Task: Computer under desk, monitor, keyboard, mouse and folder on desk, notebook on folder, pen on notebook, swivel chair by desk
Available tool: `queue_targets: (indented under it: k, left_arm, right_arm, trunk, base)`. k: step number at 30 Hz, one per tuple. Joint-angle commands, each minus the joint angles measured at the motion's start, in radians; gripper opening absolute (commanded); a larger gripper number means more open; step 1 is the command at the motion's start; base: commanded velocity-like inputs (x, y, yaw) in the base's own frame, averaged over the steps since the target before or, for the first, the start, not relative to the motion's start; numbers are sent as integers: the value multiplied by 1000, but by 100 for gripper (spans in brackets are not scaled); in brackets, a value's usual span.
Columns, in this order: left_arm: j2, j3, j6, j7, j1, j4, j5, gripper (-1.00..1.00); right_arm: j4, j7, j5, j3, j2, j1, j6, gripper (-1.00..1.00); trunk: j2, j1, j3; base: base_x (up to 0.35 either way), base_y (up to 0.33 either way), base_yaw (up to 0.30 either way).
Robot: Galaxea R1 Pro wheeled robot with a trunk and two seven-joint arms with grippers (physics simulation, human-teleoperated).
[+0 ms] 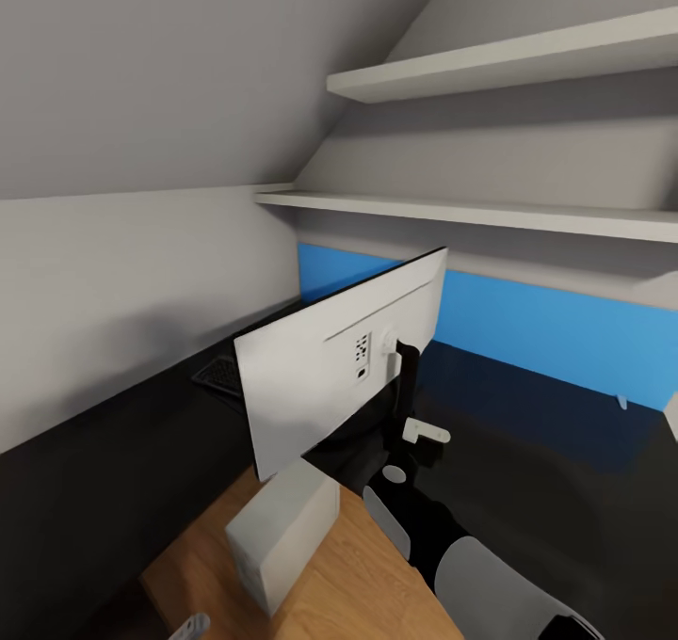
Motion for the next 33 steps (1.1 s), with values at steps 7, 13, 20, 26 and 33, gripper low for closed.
queue_targets:
  k: [7, 13, 20, 26, 33]
  left_arm:
    - [0, -1, 5, -1, 0, -1, 7, 100]
    - [-3, -2, 5, -1, 0, -1, 7, 100]
    - [-6, -16, 6, 0, 0, -1, 7, 100]
    - [-6, -22, 7, 1, 0, -1, 7, 100]
    - [-6, -24, 6, 0, 0, -2, 7, 100]
  right_arm:
    - [1, -3, -11, 4, 0, -2, -9, 100]
    - [-1, -4, -12, 4, 0, -2, -8, 100]
    - [-5, -4, -12, 3, 0, -3, -7, 100]
    - [-7, -4, -13, 3, 0, -4, -7, 100]
    - [-8, -4, -13, 3, 0, -4, -7, 100]
  trunk:
    - [-1, 0, -1]
    - [-1, 0, -1]
    - [-1, 0, -1]
    - [-1, 0, -1]
    - [-1, 0, -1]
  base:
    - [180, 52, -12]
    - [181, 38, -4]
    - [61, 12, -28]
    - [19, 4, -26]
    - [7, 1, -17]
